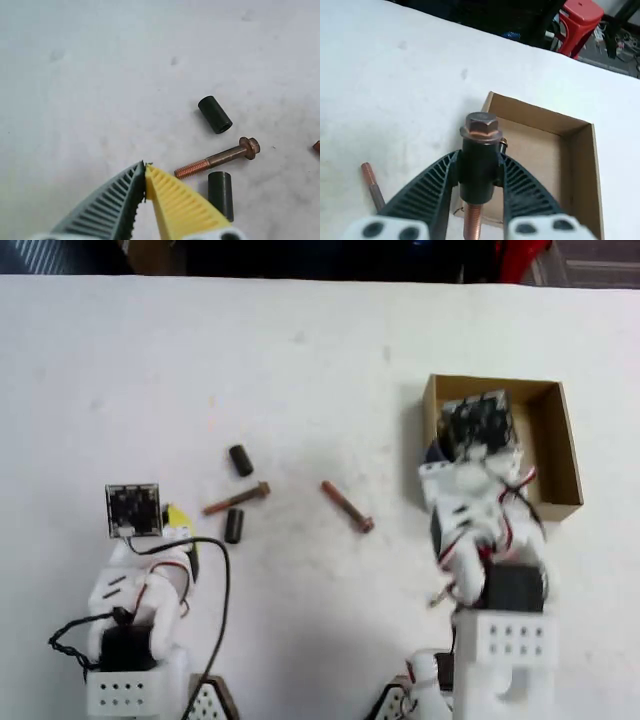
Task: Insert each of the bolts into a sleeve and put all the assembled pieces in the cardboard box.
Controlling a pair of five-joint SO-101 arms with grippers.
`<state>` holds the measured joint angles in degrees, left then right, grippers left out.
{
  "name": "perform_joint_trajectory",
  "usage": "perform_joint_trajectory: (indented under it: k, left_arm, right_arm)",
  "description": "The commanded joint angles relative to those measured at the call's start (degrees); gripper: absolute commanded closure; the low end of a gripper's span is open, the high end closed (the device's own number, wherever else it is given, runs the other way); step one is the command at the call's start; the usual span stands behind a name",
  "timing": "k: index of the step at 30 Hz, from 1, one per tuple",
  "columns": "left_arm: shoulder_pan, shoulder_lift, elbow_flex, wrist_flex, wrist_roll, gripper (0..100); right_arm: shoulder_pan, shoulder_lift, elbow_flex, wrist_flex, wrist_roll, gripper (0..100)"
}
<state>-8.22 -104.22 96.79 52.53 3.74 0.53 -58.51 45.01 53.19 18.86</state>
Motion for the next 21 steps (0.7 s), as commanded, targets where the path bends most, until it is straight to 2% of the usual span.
perform_joint_trajectory:
  k: [1,14,21]
  left_arm:
    - [-0.6,-0.5,0.1,0.1,-0.6,98]
    - [-0.4,-0.5,0.2,3.4,-0.6,97]
    - [-0.4,-0.5,0.2,3.4,-0.6,97]
  right_arm:
    - [3.3,8.4,-7.6,0.1,1.1,98.1]
    - [6.8,46.6,-28.7,0.1,1.1,98.1]
    - [10.9,61.8,-40.7,0.5,1.1,98.1]
